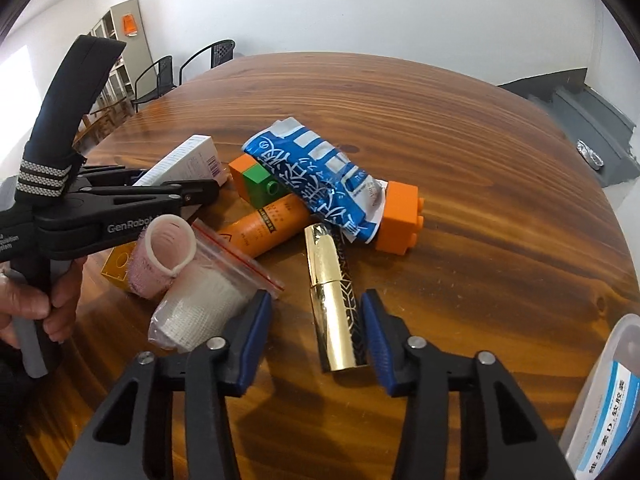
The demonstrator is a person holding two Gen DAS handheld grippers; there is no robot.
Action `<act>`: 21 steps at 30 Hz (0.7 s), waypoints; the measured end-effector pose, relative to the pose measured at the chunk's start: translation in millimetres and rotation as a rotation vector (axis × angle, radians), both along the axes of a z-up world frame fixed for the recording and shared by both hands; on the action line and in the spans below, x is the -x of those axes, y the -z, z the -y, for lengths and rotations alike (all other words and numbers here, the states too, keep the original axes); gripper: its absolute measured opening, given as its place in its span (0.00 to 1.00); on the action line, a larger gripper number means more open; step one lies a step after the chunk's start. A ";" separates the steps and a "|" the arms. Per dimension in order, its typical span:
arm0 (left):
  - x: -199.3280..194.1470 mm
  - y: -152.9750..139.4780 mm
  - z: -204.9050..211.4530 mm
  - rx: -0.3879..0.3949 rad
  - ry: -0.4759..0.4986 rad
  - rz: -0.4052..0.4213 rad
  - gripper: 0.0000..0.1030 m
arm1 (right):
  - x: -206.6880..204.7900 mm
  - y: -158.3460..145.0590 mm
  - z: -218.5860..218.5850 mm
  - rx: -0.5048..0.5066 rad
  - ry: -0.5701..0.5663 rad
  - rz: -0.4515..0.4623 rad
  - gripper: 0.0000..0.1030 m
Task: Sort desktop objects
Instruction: 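Grasp the gold tube with the right gripper while the left holds the white box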
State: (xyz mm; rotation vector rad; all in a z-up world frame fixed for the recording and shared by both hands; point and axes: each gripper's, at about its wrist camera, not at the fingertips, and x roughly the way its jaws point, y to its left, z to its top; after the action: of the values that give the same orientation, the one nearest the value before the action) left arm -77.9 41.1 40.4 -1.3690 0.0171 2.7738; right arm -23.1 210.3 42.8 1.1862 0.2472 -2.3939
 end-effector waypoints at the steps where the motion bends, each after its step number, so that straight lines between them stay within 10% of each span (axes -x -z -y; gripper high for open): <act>1: 0.5 -0.2 0.5 -0.002 -0.001 0.000 0.35 | -1.6 -0.6 -3.6 0.002 0.006 0.002 0.47; 9: 6.3 2.9 7.3 0.002 -0.030 -0.024 0.51 | 1.4 -0.4 -12.1 0.029 0.090 -0.008 0.40; 13: 4.0 1.6 3.3 -0.002 -0.010 -0.029 0.28 | 2.7 -3.7 -8.1 0.038 0.121 -0.011 0.32; 21: 0.2 -4.2 9.0 -0.023 -0.054 -0.034 0.27 | -5.9 -6.5 -13.9 0.070 0.176 -0.005 0.26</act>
State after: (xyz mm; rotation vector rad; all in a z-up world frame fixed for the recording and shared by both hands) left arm -78.0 32.1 44.7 -1.3360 -0.0507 2.8318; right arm -17.2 224.1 49.3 1.2144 0.0616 -2.5339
